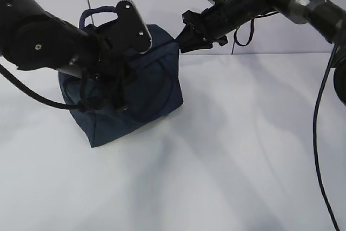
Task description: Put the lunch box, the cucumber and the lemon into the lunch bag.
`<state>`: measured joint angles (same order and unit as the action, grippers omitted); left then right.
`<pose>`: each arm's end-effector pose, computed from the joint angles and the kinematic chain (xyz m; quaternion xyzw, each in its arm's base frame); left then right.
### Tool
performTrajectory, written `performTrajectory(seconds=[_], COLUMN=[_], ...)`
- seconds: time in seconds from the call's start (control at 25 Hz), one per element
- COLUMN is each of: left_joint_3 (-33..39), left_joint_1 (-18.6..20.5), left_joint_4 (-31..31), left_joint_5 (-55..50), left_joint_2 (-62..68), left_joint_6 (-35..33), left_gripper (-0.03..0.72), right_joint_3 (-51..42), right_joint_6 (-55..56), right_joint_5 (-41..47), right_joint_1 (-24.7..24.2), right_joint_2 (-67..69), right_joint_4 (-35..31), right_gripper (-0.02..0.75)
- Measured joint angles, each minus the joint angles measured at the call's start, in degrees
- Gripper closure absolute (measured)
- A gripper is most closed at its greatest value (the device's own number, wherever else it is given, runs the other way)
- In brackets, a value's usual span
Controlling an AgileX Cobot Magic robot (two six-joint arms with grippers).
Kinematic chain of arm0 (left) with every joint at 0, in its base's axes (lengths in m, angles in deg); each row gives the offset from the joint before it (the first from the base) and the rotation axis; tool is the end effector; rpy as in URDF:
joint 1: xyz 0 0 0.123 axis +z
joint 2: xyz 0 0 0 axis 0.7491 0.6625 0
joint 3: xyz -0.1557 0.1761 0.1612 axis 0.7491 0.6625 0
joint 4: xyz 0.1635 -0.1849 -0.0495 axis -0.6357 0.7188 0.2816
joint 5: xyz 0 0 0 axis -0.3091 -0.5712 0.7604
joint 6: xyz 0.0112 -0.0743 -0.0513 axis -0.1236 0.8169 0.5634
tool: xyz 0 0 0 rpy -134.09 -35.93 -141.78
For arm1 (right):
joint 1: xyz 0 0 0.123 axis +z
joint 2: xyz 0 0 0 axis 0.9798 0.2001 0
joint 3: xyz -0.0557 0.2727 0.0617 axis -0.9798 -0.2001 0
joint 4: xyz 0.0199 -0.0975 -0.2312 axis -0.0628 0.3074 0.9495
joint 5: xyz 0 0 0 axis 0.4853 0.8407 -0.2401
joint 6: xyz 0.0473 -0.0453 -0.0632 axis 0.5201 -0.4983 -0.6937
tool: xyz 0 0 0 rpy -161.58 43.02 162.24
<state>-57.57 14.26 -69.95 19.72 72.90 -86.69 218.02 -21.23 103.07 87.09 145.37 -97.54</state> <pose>0.3124 -0.2042 0.2170 0.5169 0.7682 0.0393 0.3757 0.5297 0.1446 0.1990 -0.1638 0.8880 0.3797 0.2010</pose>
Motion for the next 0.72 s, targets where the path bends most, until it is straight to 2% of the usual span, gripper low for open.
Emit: performTrajectory(seconds=[0.08, 0.2, 0.32, 0.44, 0.6, 0.72], left_joint_3=[0.0, 0.0, 0.0, 0.0, 0.0, 0.0], left_joint_1=[0.0, 0.0, 0.37, 0.47, 0.6, 1.57], left_joint_4=[0.13, 0.76, 2.46, 3.93, 8.16, 13.65], left_joint_5=[0.0, 0.51, 2.29, 3.05, 3.05, 2.16], left_joint_2=[0.0, -0.67, -2.67, -4.43, -6.95, -9.22], left_joint_6=[0.0, 0.0, 0.13, 0.13, 0.16, 0.16], left_gripper=[0.665, 0.613, 0.511, 0.446, 0.426, 0.421], right_joint_3=[0.0, 0.0, 0.0, 0.0, 0.0, 0.0], right_joint_6=[-0.24, -1.72, -2.59, -5.53, -7.38, -7.81], right_joint_5=[0.0, 0.0, 0.0, 0.0, 0.15, 0.43], right_joint_1=[0.0, 0.0, 0.0, 0.0, 0.0, 0.0], right_joint_2=[0.0, -0.73, -3.0, -5.83, -9.18, -11.45], right_joint_4=[-0.25, 2.26, 5.55, 6.63, 10.19, 13.46], right_gripper=[0.443, 0.39, 0.379, 0.377, 0.374, 0.373])
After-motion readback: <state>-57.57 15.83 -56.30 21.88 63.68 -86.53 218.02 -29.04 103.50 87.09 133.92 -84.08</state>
